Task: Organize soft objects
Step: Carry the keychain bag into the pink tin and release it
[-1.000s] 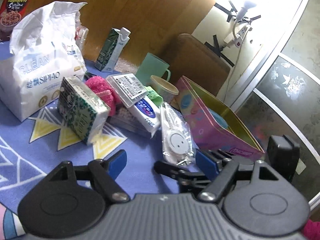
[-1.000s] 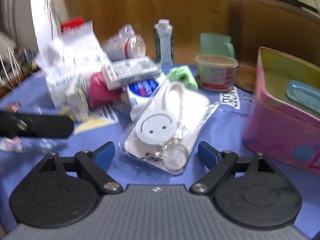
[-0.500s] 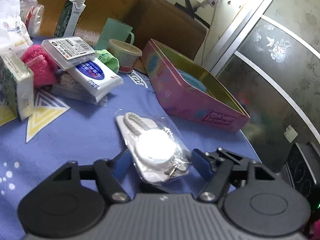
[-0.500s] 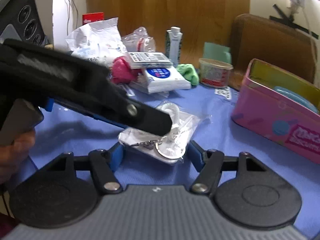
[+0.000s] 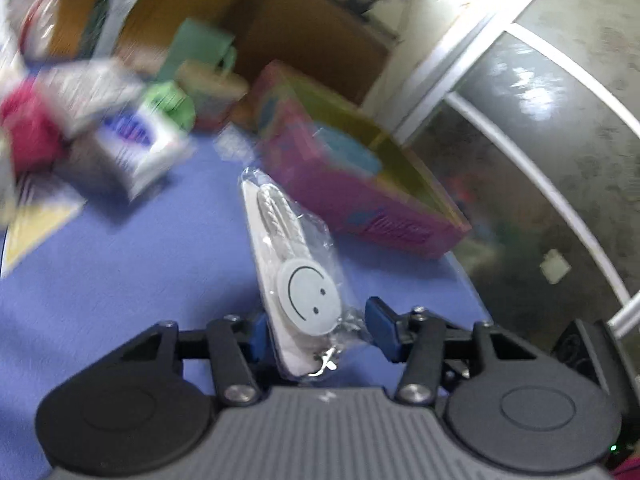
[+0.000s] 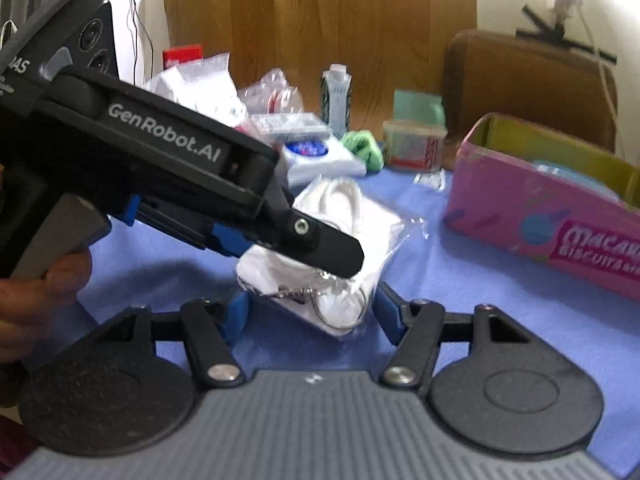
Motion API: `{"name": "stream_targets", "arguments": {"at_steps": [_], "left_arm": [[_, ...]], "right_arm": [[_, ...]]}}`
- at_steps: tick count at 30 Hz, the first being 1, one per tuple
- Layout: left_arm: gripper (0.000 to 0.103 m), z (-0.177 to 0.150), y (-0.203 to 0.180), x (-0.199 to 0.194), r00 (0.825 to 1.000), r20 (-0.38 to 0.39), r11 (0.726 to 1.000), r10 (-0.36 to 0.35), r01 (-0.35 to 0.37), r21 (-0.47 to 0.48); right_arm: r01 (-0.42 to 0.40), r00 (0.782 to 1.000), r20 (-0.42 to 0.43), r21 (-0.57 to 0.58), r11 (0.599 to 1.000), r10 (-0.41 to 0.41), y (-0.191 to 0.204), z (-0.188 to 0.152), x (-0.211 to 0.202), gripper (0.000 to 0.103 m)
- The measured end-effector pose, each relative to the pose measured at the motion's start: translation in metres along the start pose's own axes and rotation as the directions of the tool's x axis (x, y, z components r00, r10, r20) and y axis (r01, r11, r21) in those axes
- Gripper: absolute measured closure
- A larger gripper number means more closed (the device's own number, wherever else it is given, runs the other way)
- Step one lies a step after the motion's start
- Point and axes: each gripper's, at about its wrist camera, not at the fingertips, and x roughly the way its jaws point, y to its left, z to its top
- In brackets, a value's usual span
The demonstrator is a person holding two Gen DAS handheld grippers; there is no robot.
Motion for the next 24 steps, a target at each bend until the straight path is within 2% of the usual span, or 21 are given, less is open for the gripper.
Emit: {"name": "stream_targets", "arguments": {"at_steps": [4,5,7,10,13,16,18,19,20,21,24], "left_arm": [[0.055,0.032,-0.039,0.003,0.998,0.038,0.991,-0.048,0.043,0.127],[0.054,0.04,-0.047,0.008,0.997,0.038,0.987,-0.061,0.054,0.152],[0.054,0.056,-0.066,0.026,0.996,0.038,0.976,-0.08,0.07,0.208],[0.054,0.076,-0.086,0.065,0.996,0.022,0.965,-0.084,0.076,0.252],[0.054,0.091,-0.098,0.105,0.996,0.004,0.958,-0.09,0.085,0.272],[0.047,0.1,-0.104,0.14,0.997,-0.009,0.961,-0.077,0.077,0.267],[0.043,0.101,-0.109,0.156,0.999,-0.01,0.961,-0.045,0.046,0.273],[0.039,0.101,-0.108,0.159,0.999,-0.008,0.961,-0.037,0.038,0.272],[0.039,0.1,-0.107,0.159,0.999,-0.006,0.963,-0.032,0.033,0.269],[0.039,0.097,-0.106,0.157,0.999,-0.006,0.963,-0.038,0.039,0.266],[0.038,0.087,-0.1,0.141,0.999,0.007,0.96,-0.047,0.043,0.278]], "right_arm": [[0.047,0.991,0.124,0.009,0.999,-0.048,-0.009,0.016,-0.019,0.039],[0.067,0.987,0.147,0.013,0.998,-0.068,-0.013,0.02,-0.021,0.041],[0.121,0.976,0.178,0.025,0.992,-0.124,-0.025,0.029,-0.023,0.054],[0.201,0.958,0.193,0.086,0.976,-0.214,-0.056,0.039,-0.022,0.057],[0.28,0.932,0.198,0.135,0.95,-0.303,-0.086,0.046,-0.019,0.057],[0.361,0.903,0.184,0.165,0.918,-0.389,-0.114,0.048,-0.016,0.057],[0.413,0.886,0.147,0.183,0.892,-0.44,-0.133,0.046,-0.01,0.056],[0.461,0.864,0.129,0.184,0.868,-0.487,-0.14,0.044,-0.006,0.055],[0.505,0.842,0.109,0.189,0.842,-0.529,-0.146,0.041,-0.005,0.046],[0.521,0.833,0.086,0.213,0.827,-0.547,-0.153,0.038,-0.007,0.042],[0.512,0.826,0.086,0.3,0.805,-0.557,-0.164,0.027,-0.021,0.042]]}}
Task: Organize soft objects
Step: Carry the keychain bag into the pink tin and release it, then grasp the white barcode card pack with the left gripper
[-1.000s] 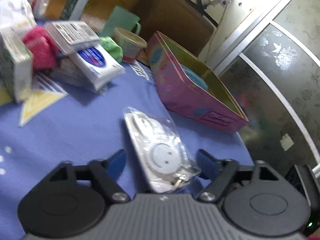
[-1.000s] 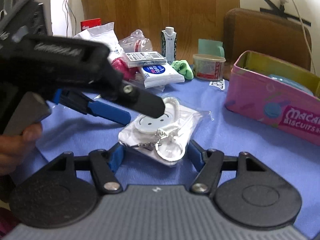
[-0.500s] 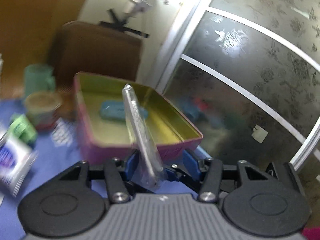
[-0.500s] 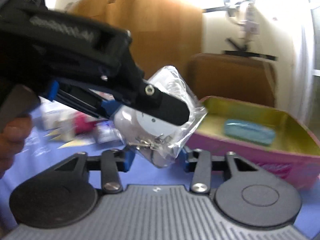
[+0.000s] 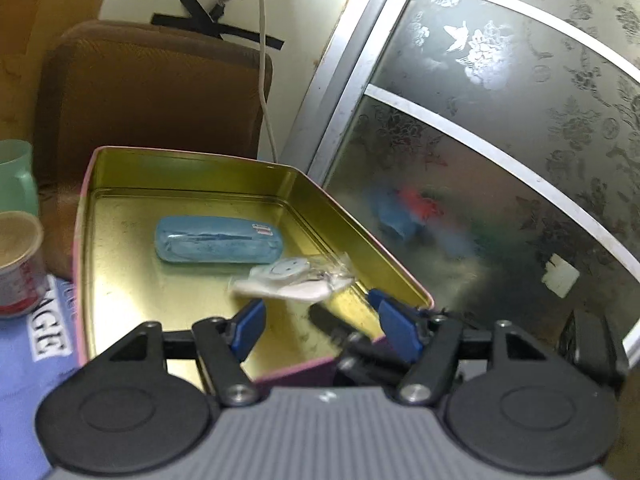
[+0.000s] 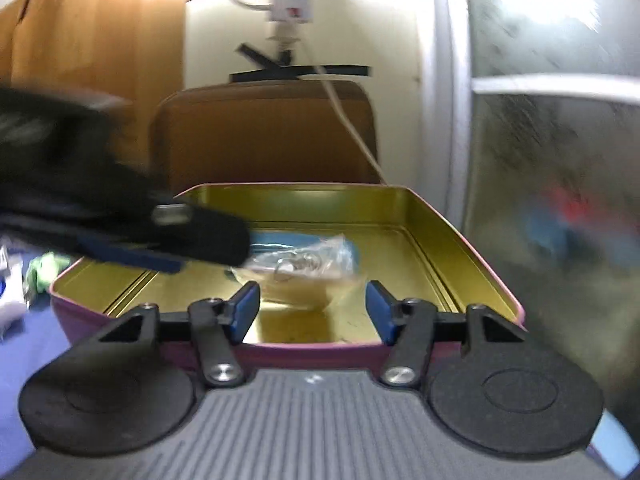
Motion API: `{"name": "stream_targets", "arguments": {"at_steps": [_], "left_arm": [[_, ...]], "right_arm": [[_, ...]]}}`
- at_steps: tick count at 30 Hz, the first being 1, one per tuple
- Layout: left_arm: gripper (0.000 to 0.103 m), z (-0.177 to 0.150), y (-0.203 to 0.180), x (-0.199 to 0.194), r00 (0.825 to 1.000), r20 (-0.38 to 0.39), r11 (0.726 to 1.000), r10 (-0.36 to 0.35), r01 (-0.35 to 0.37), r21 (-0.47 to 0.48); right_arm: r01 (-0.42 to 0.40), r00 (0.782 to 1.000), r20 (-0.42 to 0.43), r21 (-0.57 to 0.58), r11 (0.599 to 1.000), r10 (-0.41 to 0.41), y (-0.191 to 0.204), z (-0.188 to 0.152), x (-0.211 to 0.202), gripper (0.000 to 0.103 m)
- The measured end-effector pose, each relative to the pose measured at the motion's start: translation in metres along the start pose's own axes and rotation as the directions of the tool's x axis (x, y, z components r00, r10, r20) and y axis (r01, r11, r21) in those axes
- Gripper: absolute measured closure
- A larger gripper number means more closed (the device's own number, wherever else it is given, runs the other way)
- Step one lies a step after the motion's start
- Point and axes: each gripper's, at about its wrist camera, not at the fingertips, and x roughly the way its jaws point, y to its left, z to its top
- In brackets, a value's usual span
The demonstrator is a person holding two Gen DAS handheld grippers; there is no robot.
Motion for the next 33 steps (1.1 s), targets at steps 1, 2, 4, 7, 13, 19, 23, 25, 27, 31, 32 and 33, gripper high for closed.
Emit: {"name": "stream_targets", "arguments": {"at_steps": [1,2,4,7,13,19,23,25,27,31,32,33], "left_arm": [[0.037,-0.005,0.001,-0.008,1.0,0.006,1.0,0.006,-0.006,0.005],[0.036,-0.012,0.005,-0.019,1.0,0.01,1.0,0.012,-0.012,0.008],[0.032,-0.028,0.012,-0.044,0.999,0.027,1.0,0.031,-0.031,0.002],[0.031,-0.051,0.028,-0.085,0.995,0.05,0.997,0.081,-0.08,-0.02],[0.031,-0.101,0.074,-0.166,0.968,0.083,0.966,0.236,-0.224,-0.133],[0.031,-0.145,0.115,-0.221,0.94,0.091,0.914,0.33,-0.293,-0.281],[0.031,-0.157,0.126,-0.242,0.934,0.109,0.892,0.34,-0.284,-0.351],[0.031,-0.16,0.127,-0.249,0.932,0.117,0.888,0.344,-0.283,-0.361],[0.031,-0.163,0.127,-0.256,0.928,0.123,0.886,0.351,-0.286,-0.364],[0.031,-0.17,0.132,-0.269,0.927,0.141,0.881,0.346,-0.27,-0.388],[0.031,-0.171,0.134,-0.27,0.93,0.141,0.88,0.34,-0.262,-0.397],[0.031,-0.172,0.137,-0.27,0.933,0.14,0.878,0.331,-0.25,-0.407]], "right_arm": [[0.007,1.0,0.01,0.001,1.0,-0.007,0.0,-0.001,-0.004,0.042],[0.013,1.0,0.016,-0.002,1.0,-0.013,0.001,-0.002,-0.009,0.041],[-0.001,1.0,0.026,-0.002,1.0,0.001,0.007,-0.003,-0.017,0.041],[-0.021,0.999,0.049,-0.021,1.0,0.022,0.024,-0.004,-0.029,0.041],[-0.205,0.978,0.033,-0.054,0.977,0.207,0.073,0.008,-0.036,0.041],[-0.519,0.851,-0.135,-0.064,0.852,0.508,0.159,0.025,-0.004,0.04],[-0.612,0.775,-0.226,-0.034,0.79,0.591,0.224,0.044,0.04,0.033],[-0.608,0.764,-0.274,-0.005,0.794,0.584,0.254,0.054,0.073,0.033],[-0.591,0.753,-0.335,0.038,0.806,0.567,0.275,0.057,0.102,0.034],[-0.58,0.692,-0.444,0.128,0.804,0.569,0.284,0.045,0.123,0.039],[-0.581,0.701,-0.442,0.1,0.807,0.56,0.281,0.041,0.114,0.04],[-0.583,0.714,-0.437,0.059,0.81,0.546,0.277,0.035,0.102,0.04]]}}
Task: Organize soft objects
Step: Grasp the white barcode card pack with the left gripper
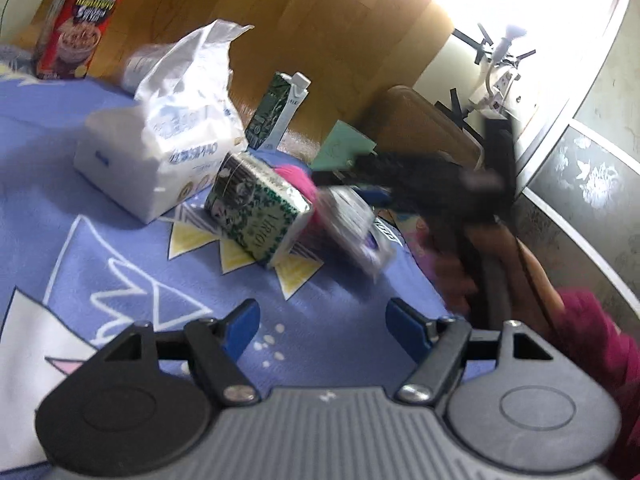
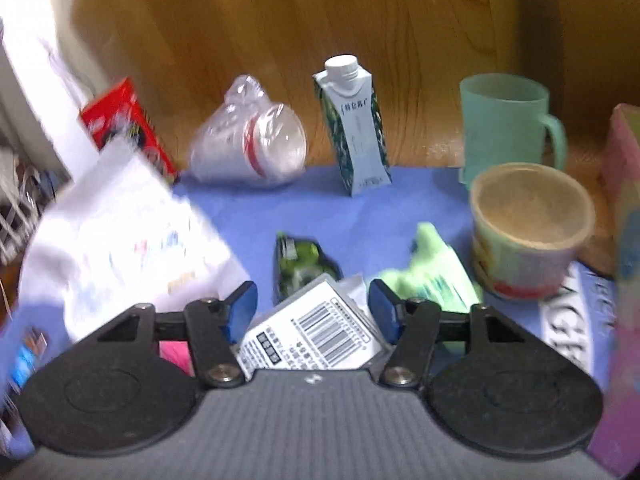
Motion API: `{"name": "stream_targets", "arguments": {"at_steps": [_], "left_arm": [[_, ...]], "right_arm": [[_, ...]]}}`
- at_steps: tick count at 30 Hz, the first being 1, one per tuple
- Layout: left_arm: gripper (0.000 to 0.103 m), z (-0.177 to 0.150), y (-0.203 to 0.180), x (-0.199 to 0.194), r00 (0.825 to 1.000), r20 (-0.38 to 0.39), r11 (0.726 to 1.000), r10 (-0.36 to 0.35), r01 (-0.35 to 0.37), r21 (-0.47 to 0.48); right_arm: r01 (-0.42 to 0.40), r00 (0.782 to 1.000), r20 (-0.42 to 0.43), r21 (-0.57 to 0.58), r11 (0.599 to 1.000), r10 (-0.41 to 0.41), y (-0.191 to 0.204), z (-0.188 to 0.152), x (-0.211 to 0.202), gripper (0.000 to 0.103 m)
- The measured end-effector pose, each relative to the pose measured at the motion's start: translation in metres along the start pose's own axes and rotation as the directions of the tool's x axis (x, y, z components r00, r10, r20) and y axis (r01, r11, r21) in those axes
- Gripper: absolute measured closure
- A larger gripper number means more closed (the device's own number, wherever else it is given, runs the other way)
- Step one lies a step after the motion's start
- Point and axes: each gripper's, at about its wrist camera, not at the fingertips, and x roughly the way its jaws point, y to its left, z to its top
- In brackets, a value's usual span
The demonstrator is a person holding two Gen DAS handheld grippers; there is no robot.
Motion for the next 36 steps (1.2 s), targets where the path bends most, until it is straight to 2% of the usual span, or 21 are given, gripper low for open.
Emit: {"name": "stream_targets", "arguments": {"at_steps": [6,10,15,19,21,24,26,31,32,34,36], "left_arm": [[0.031,-0.005,-0.003,0.013,0.998,-0.027,0.998,-0.062,0.061,-0.027],[0.029,-0.009,-0.013,0.016,0.994,-0.048,0.995,-0.098,0.097,-0.022],[0.029,-0.009,-0.023,0.021,0.989,-0.071,0.991,-0.132,0.131,-0.023],[0.029,-0.007,-0.025,0.03,0.986,-0.086,0.988,-0.146,0.142,-0.055],[0.029,-0.006,-0.025,0.03,0.985,-0.088,0.988,-0.146,0.141,-0.062],[0.027,-0.004,-0.024,0.027,0.992,-0.08,0.995,-0.1,0.098,-0.035],[0.027,-0.003,-0.019,0.025,0.992,-0.081,0.994,-0.096,0.092,-0.054],[0.029,-0.005,-0.016,0.024,0.991,-0.107,0.996,-0.077,0.07,-0.061],[0.034,-0.006,-0.017,0.025,0.99,-0.118,0.995,-0.083,0.076,-0.059],[0.035,-0.008,-0.023,0.027,0.99,-0.126,0.997,-0.071,0.067,-0.035],[0.04,-0.009,-0.028,0.029,0.987,-0.137,0.997,-0.077,0.077,-0.01]], "right_arm": [[0.009,0.999,0.037,-0.06,0.998,-0.006,0.002,-0.066,-0.062,0.039],[-0.017,0.997,0.071,-0.081,0.997,0.022,0.001,-0.101,-0.099,0.038],[0.007,0.991,0.133,-0.188,0.982,0.019,0.012,-0.132,-0.13,0.028],[0.016,0.992,0.128,-0.292,0.956,0.022,0.028,-0.136,-0.119,0.024],[-0.013,0.993,0.107,-0.315,0.949,0.049,0.03,-0.137,-0.114,0.023],[-0.02,0.992,0.105,-0.388,0.921,0.065,0.051,-0.151,-0.118,0.023],[-0.021,0.991,0.11,-0.442,0.897,0.077,0.06,-0.16,-0.123,0.023],[-0.001,0.993,0.106,-0.473,0.881,0.058,0.065,-0.165,-0.116,0.023],[0.004,0.994,0.101,-0.471,0.882,0.05,0.064,-0.164,-0.113,0.023],[-0.01,0.994,0.093,-0.446,0.895,0.058,0.063,-0.164,-0.107,0.025],[-0.016,0.993,0.096,-0.432,0.902,0.064,0.063,-0.164,-0.108,0.04]]}}
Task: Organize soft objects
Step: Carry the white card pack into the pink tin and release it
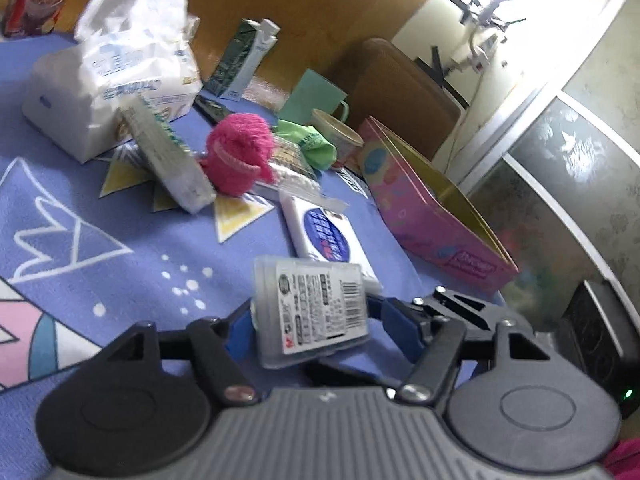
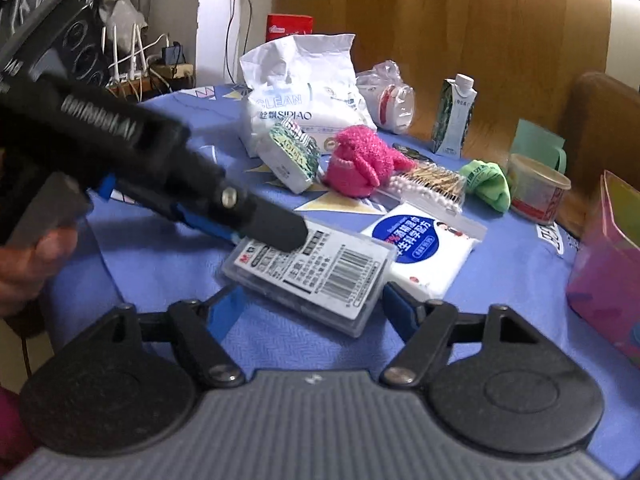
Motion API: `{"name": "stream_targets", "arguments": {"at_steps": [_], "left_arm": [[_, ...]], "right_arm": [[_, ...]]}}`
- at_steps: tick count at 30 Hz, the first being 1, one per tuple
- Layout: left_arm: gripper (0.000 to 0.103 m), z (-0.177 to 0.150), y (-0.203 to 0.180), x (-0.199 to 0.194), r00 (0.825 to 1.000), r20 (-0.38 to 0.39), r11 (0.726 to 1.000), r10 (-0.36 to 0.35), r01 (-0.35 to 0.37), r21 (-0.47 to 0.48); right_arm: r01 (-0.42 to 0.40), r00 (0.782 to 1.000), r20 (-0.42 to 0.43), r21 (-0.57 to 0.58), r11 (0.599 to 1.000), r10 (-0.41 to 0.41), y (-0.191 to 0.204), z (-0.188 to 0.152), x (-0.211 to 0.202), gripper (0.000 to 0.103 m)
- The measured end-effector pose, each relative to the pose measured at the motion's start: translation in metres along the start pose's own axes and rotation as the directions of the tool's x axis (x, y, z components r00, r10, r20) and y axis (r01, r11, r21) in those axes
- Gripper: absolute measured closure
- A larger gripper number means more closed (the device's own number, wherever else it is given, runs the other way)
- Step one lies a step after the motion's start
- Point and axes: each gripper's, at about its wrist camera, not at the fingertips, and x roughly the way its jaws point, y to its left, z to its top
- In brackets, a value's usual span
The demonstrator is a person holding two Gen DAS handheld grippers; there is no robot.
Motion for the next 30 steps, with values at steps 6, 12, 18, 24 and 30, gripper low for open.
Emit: {"name": "stream_targets", "arguments": {"at_steps": [6,12,18,24,30], "left_arm": [[0.043,0.013,-0.039,0.018,0.995,-0.037,0.991,-0.09,0.093,0.096],[0.048,0.037,-0.093,0.061,0.979,-0.092,0.957,-0.181,0.196,0.212],[0.049,0.043,-0.125,0.096,0.971,-0.145,0.939,-0.19,0.223,0.263],[0.043,0.064,-0.087,0.057,0.995,-0.002,0.978,-0.099,0.098,0.185],[0.043,0.05,-0.034,0.013,0.999,0.031,0.998,0.011,-0.013,0.062]], "right_arm": [[0.06,0.996,0.071,-0.026,0.998,-0.058,0.006,-0.009,-0.023,0.05],[0.142,0.98,0.136,0.047,0.989,-0.147,-0.016,-0.014,-0.047,0.065],[0.236,0.956,0.161,0.088,0.968,-0.247,-0.036,-0.022,-0.063,0.085],[0.239,0.961,0.088,0.223,0.945,-0.264,-0.07,-0.042,-0.065,0.074],[0.095,0.984,0.123,0.266,0.959,-0.131,-0.067,-0.037,-0.059,0.055]]}}
